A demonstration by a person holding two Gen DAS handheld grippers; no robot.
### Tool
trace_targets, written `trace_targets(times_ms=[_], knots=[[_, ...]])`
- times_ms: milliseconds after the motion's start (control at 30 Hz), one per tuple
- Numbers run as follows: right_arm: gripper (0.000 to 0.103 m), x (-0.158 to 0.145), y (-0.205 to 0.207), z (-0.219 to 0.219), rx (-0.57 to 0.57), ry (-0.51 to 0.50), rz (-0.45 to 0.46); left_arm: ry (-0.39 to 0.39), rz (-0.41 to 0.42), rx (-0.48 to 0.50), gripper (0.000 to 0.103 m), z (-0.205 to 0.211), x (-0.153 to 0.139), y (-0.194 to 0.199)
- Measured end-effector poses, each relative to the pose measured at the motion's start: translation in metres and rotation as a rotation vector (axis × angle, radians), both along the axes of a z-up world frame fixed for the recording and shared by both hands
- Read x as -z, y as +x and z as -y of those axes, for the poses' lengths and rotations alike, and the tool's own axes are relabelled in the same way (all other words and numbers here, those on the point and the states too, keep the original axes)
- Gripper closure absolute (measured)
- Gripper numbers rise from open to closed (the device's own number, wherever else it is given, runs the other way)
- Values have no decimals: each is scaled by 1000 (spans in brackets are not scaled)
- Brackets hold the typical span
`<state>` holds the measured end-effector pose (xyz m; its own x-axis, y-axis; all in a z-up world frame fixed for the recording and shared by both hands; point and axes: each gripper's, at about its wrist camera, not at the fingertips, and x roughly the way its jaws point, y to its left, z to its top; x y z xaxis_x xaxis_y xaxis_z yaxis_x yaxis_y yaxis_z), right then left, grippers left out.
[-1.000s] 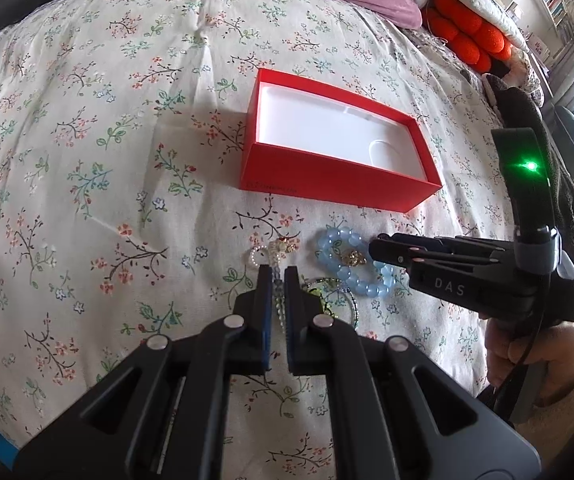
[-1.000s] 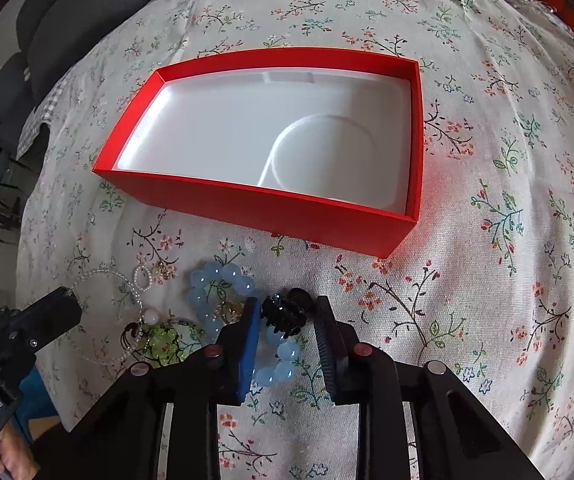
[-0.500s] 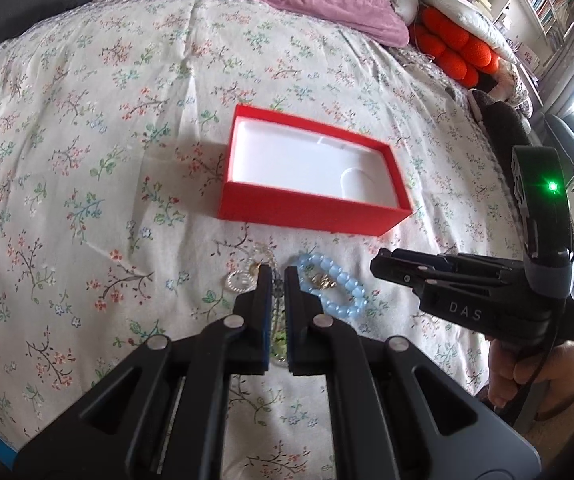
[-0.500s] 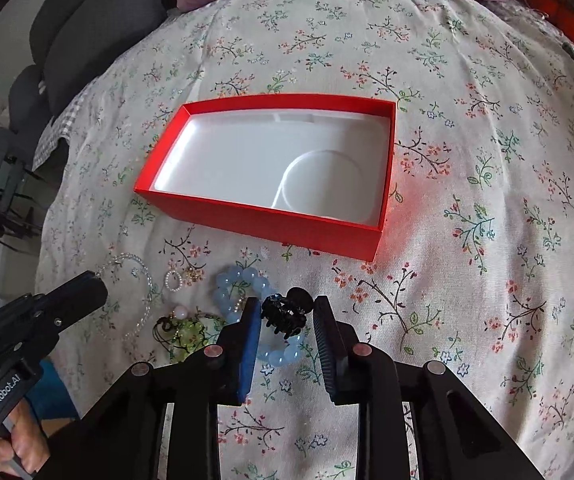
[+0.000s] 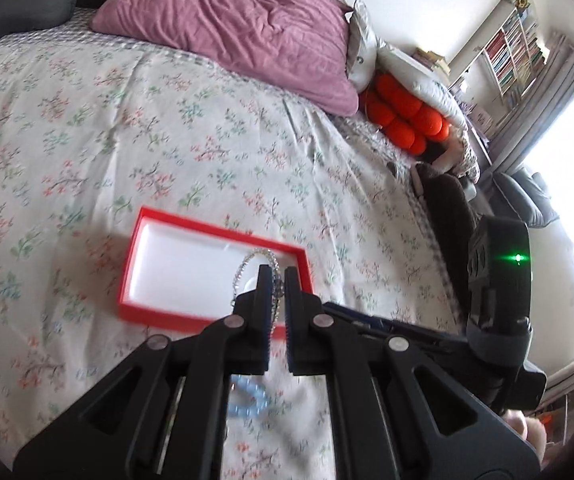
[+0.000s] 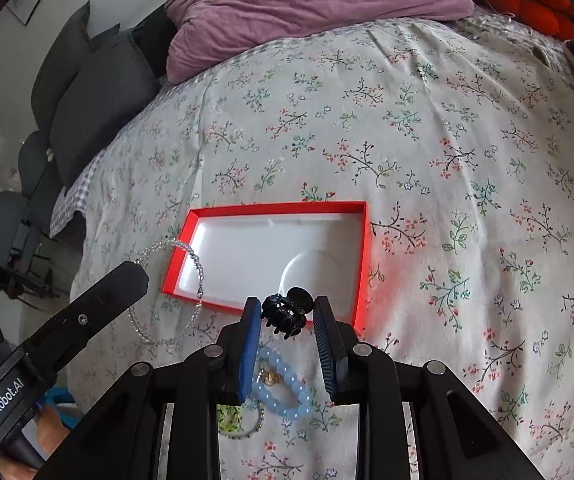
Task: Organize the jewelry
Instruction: 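Carry the silver bracelet into the box with left while right carries the black claw clip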
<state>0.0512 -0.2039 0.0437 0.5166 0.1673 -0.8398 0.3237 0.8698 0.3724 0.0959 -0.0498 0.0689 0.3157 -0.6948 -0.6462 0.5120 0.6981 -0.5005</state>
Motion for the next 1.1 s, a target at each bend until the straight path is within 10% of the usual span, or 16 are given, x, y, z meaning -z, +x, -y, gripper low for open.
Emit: trace_targets(times_ms=[433,1100], knots=[[76,37,18,3,2,0,-87,243,-142,-136,96,-4,71,44],[76,40,21,5,-47,-64,-87,339,-189,-131,95,-15,70,27]])
